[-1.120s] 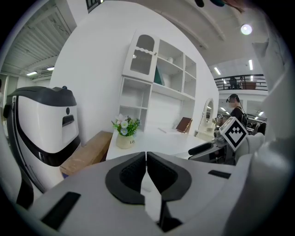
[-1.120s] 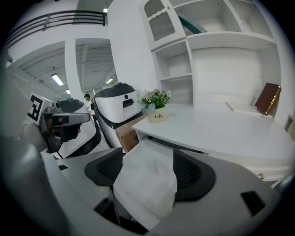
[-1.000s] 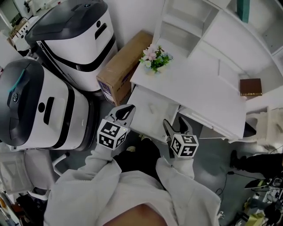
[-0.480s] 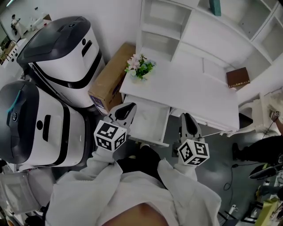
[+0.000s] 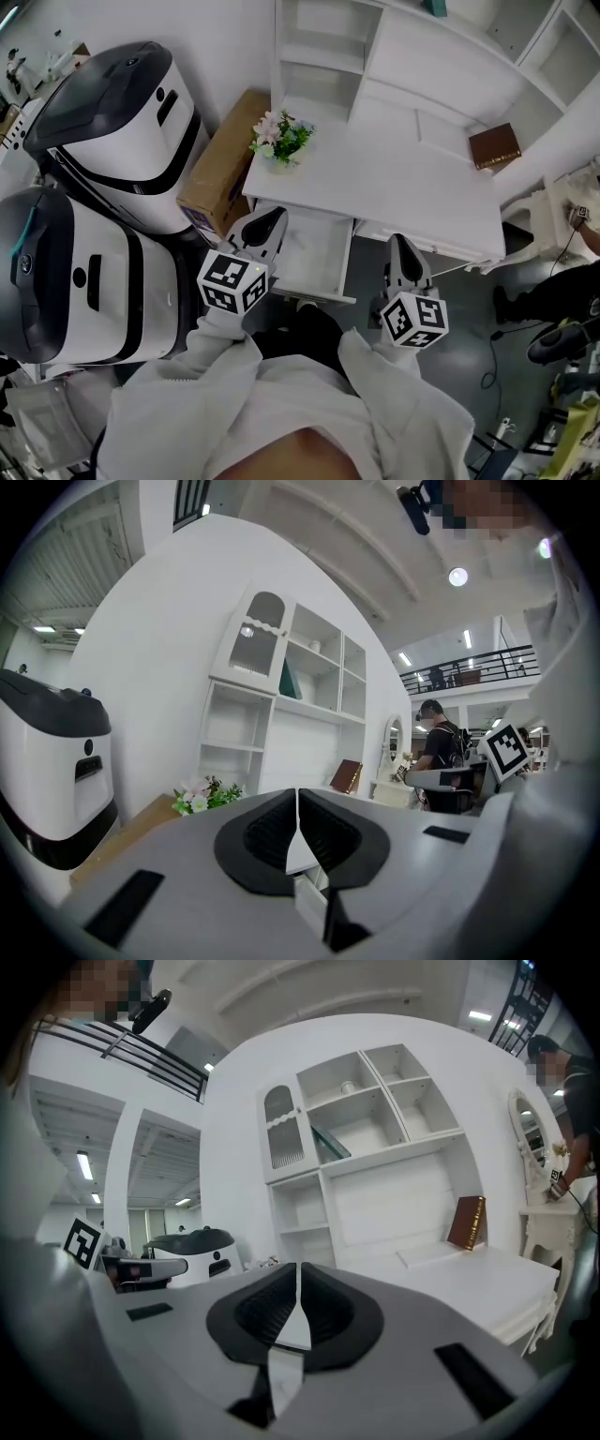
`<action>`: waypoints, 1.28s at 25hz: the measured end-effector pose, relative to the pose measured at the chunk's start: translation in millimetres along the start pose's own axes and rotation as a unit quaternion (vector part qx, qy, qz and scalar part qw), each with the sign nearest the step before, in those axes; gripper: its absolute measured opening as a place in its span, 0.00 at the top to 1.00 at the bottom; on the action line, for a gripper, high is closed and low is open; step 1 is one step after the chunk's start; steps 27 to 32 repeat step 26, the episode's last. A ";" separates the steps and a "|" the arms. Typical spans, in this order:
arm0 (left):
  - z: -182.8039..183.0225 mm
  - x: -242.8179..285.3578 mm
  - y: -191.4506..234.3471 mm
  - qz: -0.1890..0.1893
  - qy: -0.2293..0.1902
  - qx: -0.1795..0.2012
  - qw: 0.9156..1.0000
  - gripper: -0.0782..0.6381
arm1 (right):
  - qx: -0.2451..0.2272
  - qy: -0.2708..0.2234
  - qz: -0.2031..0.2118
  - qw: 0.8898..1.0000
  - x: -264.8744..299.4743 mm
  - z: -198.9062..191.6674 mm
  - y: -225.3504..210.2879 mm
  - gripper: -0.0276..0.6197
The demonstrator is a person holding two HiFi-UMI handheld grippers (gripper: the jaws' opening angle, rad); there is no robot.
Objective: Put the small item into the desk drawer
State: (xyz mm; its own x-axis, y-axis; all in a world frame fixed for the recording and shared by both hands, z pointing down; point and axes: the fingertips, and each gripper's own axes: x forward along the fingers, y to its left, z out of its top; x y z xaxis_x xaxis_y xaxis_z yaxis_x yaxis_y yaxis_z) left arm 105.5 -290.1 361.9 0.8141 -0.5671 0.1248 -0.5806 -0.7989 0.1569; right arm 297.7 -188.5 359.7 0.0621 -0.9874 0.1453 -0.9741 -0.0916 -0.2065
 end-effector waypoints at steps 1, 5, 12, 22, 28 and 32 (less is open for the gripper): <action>-1.9 1.0 -1.5 -0.002 0.003 -0.001 1.000 0.86 | -0.001 0.002 0.000 1.000 -0.6 -0.9 -0.6 0.89; -9.9 2.3 -6.1 -0.004 0.011 -0.009 1.000 0.86 | -0.005 0.010 0.000 1.000 -2.6 -5.9 -2.4 0.90; -17.8 2.0 -6.3 0.001 0.020 -0.015 1.000 0.86 | -0.009 0.024 0.008 1.000 -0.3 -14.3 2.6 0.90; -24.2 4.1 -3.7 0.003 0.029 -0.019 0.999 0.86 | -0.011 0.034 0.015 0.999 6.1 -19.0 5.3 0.90; -25.2 6.9 -4.3 0.000 0.031 -0.017 0.999 0.86 | -0.013 0.035 0.017 0.999 8.2 -18.4 4.7 0.90; -25.2 6.9 -4.3 0.000 0.031 -0.017 0.999 0.86 | -0.013 0.035 0.017 0.999 8.2 -18.4 4.7 0.90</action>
